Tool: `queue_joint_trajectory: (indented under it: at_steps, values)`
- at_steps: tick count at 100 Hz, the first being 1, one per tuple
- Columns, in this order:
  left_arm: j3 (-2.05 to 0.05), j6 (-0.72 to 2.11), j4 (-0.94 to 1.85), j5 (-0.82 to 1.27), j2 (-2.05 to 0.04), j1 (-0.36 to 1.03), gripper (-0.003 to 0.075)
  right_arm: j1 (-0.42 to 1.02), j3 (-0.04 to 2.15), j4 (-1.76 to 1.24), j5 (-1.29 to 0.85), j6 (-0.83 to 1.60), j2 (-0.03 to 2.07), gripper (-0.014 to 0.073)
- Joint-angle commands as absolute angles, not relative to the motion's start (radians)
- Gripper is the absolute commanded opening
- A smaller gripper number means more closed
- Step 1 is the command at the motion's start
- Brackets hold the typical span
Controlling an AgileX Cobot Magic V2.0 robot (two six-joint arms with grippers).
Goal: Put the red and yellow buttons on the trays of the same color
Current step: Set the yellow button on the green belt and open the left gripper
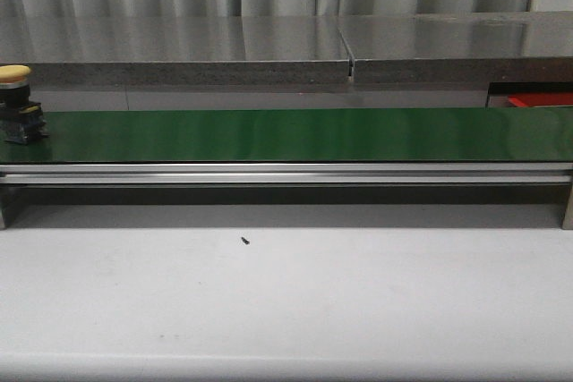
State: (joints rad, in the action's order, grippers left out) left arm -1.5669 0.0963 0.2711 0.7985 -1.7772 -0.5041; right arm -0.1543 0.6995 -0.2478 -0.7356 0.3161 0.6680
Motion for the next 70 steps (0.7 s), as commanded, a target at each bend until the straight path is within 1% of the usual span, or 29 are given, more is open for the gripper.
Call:
queue_joint_trajectory:
  at_steps: [1, 22, 70]
  values:
    - [-1.598, 0.084, 0.291, 0.739, -1.743, -0.547, 0.0673, -0.155, 0.723, -0.264, -0.680, 0.322, 0.667, -0.0067]
    - [-1.598, 0.086, 0.305, 0.767, -1.823, -0.595, 0.0673, -0.155, 0.723, -0.264, -0.680, 0.322, 0.667, -0.0067]
    - [-1.598, 0.166, 0.305, 0.723, -1.957, -0.598, 0.0672, -0.155, 0.723, -0.264, -0.680, 0.322, 0.667, -0.0067]
